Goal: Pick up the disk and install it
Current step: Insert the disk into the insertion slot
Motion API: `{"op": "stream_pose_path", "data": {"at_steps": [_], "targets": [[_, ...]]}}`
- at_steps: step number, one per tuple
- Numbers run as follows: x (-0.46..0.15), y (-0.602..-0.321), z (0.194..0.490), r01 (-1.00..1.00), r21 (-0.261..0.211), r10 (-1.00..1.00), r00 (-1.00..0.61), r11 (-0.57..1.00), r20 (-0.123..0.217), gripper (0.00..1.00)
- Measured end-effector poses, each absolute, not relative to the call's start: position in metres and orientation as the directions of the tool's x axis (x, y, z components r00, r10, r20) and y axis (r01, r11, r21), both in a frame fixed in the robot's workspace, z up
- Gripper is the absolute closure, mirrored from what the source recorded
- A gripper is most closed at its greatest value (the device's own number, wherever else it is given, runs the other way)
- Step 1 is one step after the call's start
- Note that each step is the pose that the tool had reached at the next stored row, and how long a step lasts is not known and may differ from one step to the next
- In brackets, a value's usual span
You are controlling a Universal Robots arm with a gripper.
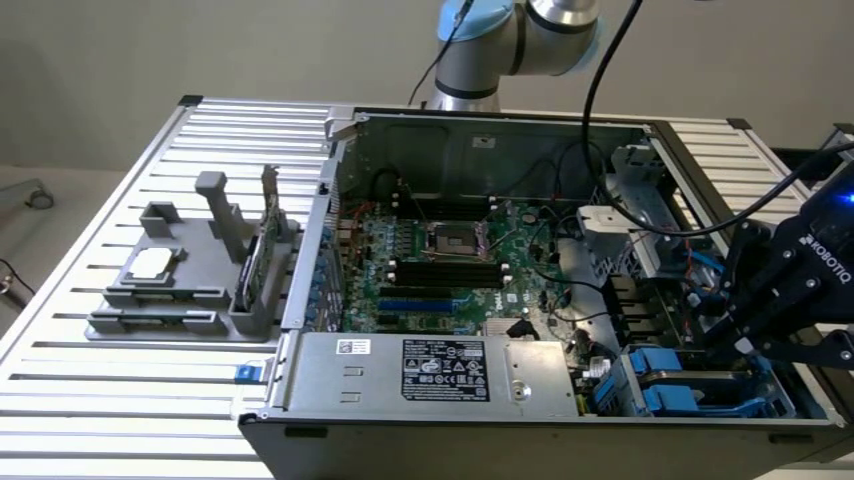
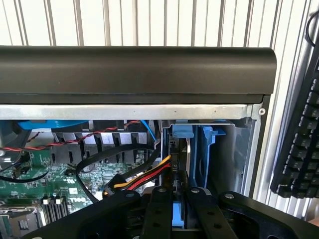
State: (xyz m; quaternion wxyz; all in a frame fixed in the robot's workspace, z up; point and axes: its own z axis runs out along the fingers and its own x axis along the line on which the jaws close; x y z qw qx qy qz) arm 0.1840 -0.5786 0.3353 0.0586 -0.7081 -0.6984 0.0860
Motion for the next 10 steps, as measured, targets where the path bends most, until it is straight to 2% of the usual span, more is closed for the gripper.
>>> {"op": "stream_pose_path", "data": {"at_steps": [10], "targets": [[0.1846, -0.5784, 0.3353, 0.978, -0.203, 0.999, 0.037, -0.044, -0.040, 0.84]]}}
